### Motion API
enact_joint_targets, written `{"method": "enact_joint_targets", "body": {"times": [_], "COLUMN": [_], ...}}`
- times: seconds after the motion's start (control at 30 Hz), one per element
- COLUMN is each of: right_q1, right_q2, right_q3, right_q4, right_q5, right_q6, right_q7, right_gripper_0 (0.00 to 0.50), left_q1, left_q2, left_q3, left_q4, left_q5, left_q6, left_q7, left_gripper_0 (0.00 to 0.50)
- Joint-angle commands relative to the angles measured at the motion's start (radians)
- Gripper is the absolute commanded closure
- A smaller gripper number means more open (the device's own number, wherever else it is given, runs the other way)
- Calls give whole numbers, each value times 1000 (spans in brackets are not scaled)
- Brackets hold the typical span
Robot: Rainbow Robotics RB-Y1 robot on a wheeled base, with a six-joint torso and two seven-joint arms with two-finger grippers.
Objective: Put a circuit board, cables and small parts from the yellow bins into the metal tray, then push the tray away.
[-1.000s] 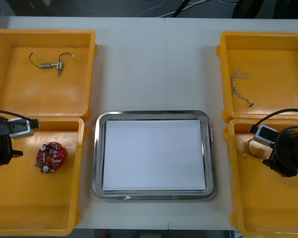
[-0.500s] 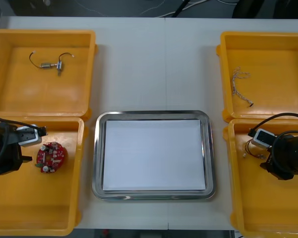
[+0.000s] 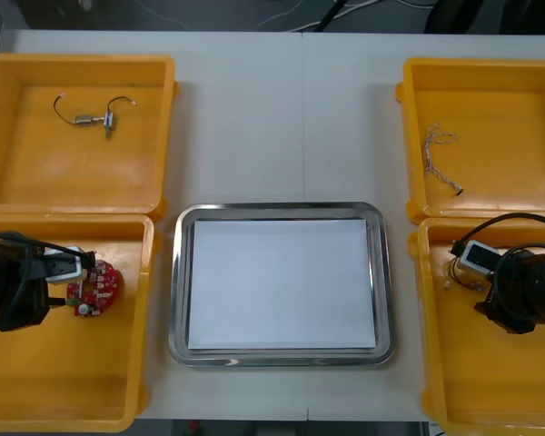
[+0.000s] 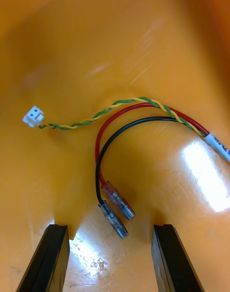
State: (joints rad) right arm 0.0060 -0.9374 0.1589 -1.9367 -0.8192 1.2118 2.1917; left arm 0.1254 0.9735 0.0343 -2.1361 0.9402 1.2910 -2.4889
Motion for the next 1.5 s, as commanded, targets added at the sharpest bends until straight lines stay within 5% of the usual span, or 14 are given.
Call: {"method": "enact_joint_targets", "body": {"times": [0.03, 0.3, 0.33, 0.4, 0.43, 0.47, 1.13, 1.5], "right_q1": [16, 16, 17, 16, 17, 16, 17, 17], "right_q2": [-8, 0, 2, 2, 2, 2, 2, 78], "right_q3": [18, 19, 19, 19, 19, 19, -15, -167], "right_q4": [-5, -5, -7, -7, -5, -5, -33, -113], "right_q5": [-6, 6, 9, 14, 14, 12, -6, -31], "right_q6": [-11, -24, -24, -26, -24, -24, -14, 241], "right_q7": [13, 16, 16, 13, 13, 11, 13, 25], "right_gripper_0": [0, 0, 43, 257, 428, 495, 500, 500], "left_q1": [30, 30, 28, 28, 28, 28, 5, -26], "left_q2": [51, 56, 56, 56, 56, 56, 17, -10], "left_q3": [-7, -11, -17, -31, -44, -51, -128, -162], "left_q4": [2, 15, 22, 33, 39, 45, 65, 74], "left_q5": [-11, -17, -20, -24, -32, -35, -106, -141], "left_q6": [-15, -16, -19, -33, -44, -55, -65, -65], "left_q7": [-169, -182, -185, -188, -189, -191, -192, -185], "left_gripper_0": [0, 0, 0, 0, 0, 0, 0, 9]}}
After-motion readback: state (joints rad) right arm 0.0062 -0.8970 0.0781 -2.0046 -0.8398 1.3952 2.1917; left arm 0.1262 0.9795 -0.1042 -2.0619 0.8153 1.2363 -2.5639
